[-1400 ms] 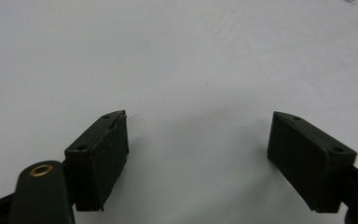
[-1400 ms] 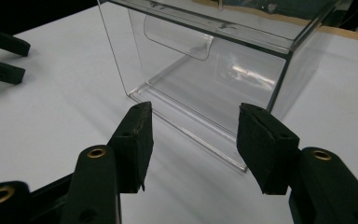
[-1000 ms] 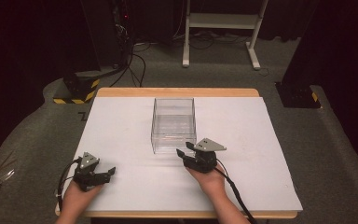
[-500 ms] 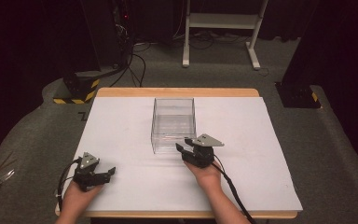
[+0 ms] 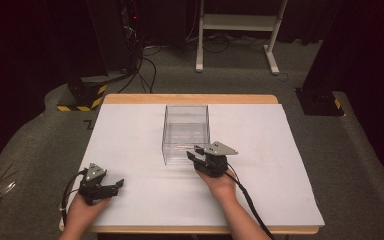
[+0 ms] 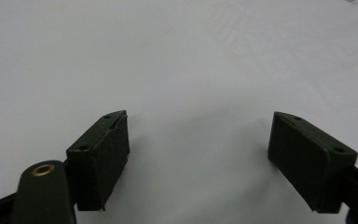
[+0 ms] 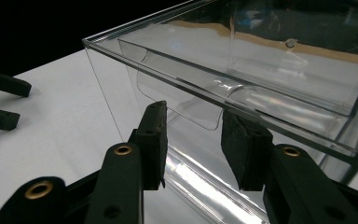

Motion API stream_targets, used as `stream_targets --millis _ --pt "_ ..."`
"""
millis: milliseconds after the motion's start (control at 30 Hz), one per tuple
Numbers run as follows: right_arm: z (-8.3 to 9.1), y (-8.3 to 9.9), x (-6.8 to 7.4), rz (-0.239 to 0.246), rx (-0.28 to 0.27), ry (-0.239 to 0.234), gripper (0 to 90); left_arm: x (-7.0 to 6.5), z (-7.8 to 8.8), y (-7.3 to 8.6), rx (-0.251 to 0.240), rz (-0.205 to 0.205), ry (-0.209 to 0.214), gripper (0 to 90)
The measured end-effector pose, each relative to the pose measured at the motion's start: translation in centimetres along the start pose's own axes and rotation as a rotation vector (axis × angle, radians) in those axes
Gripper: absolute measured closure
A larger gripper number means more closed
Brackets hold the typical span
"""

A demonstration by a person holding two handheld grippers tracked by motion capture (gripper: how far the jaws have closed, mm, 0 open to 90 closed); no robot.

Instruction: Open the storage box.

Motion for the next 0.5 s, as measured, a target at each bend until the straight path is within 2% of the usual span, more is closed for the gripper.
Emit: stream_targets --millis 167,267,500 --pt "-0.11 -0.06 -0.06 0.011 -0.005 -0.003 65.6 0.00 0.00 0.00 0.000 0.000 0.000 20.7" --pt "-0.17 -0.08 -0.17 0.002 -0.006 -0.017 68.9 -0.02 -0.01 0.00 0.000 0.004 0.002 20.7" --pt "-0.10 -0.09 -0.30 0.001 -0.013 -0.041 71.0 -0.02 -0.01 0.01 0.001 0.004 0.003 20.7"
Point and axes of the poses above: each handheld gripper's, and its own axes: z roughly backward along the jaws, y roughly out of its underside, x roughly to its left, the point moved 8 cm from there along -z, roughly forward along the jaws, and after that the axes turned 5 degrees about y, right-handed, at the moved point
